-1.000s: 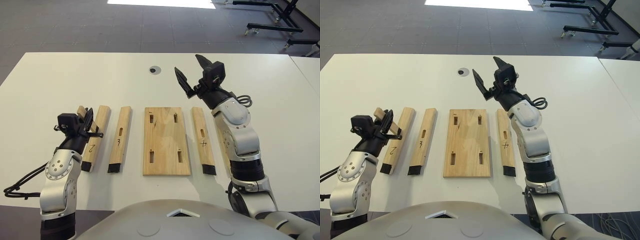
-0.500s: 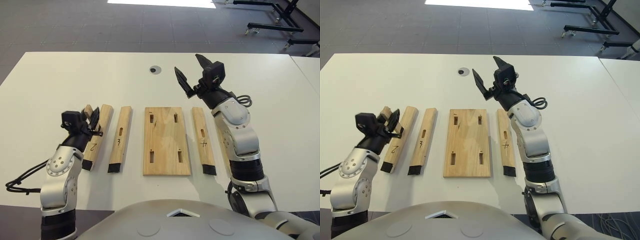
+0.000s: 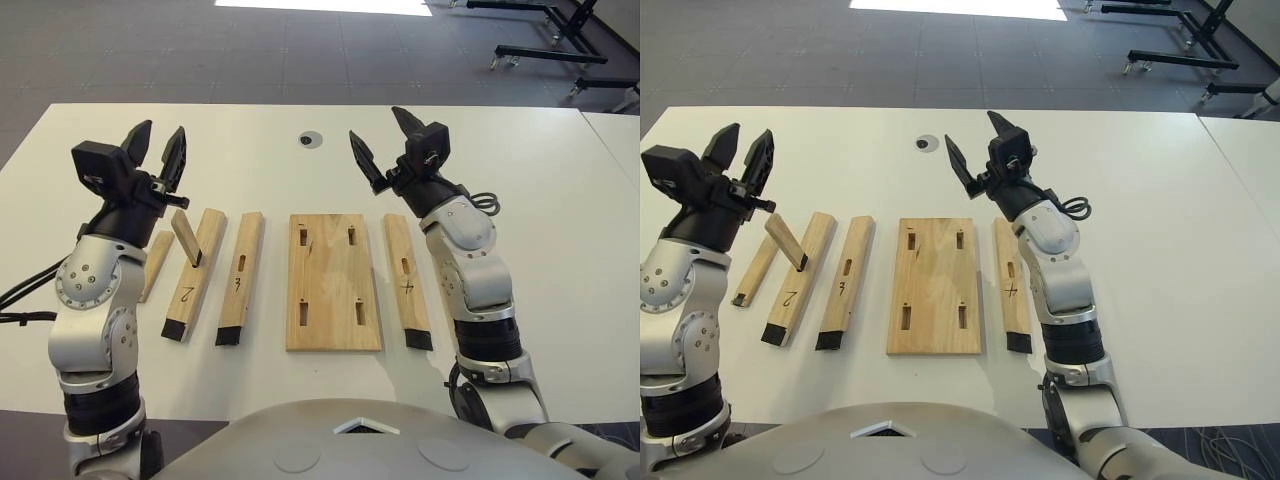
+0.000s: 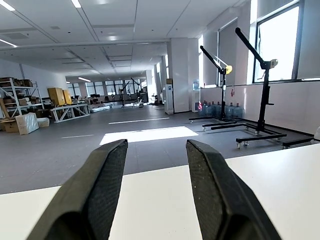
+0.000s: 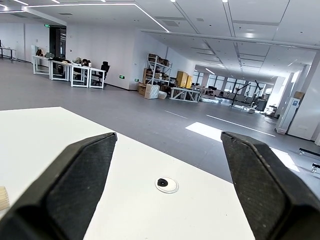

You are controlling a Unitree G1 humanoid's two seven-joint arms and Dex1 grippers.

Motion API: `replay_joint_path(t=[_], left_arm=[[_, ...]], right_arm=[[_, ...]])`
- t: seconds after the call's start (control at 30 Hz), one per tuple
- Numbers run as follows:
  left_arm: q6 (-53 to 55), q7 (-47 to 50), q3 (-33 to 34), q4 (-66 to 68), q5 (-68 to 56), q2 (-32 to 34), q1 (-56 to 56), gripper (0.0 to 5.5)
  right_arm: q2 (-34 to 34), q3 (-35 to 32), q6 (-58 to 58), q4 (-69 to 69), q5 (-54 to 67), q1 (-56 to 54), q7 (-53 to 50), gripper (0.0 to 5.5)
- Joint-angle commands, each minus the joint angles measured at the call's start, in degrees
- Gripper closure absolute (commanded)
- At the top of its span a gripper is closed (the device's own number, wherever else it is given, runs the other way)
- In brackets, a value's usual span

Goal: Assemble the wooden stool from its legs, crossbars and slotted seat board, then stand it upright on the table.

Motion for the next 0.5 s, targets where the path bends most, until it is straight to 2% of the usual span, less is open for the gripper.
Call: replay_joint_path(t=[0.03, 0.17, 0.23, 0.3, 0.4, 0.5], left_arm=[[3.30, 0.80, 0.88, -0.41, -1.89, 0.90, -2.54, 3.37], [5.49, 1.54, 0.29, -0.72, -2.65, 0.86, -3.65, 3.37], [6.91, 0.60, -2.84, 0.97, -0.83, 1.77, -2.00, 3.37], [4.94, -0.85, -6.22, 6.48, 2.72, 2.52, 0.63, 3.37], [-0.70, -2.41, -12.07, 24.22, 9.58, 2.34, 5.32, 3.37], [-3.62, -3.70, -12.64, 28.81, 9.84, 1.69, 8.09, 3.37]], right_arm=[[0.93, -0.40, -0.09, 0.31, 0.57, -0.71, -0.40, 1.66], [1.40, -0.61, 0.11, 0.51, 0.76, -0.43, -0.46, 1.66], [1.59, -0.53, 0.29, 0.57, 0.83, -0.14, -0.46, 1.66], [2.33, -0.66, 1.61, 0.24, 1.59, 0.48, -0.77, 1.66], [3.09, 3.30, 3.08, -2.02, 1.57, 3.90, 0.56, 1.66], [3.17, 2.35, 4.18, -2.23, 2.78, 3.06, 0.51, 1.66]])
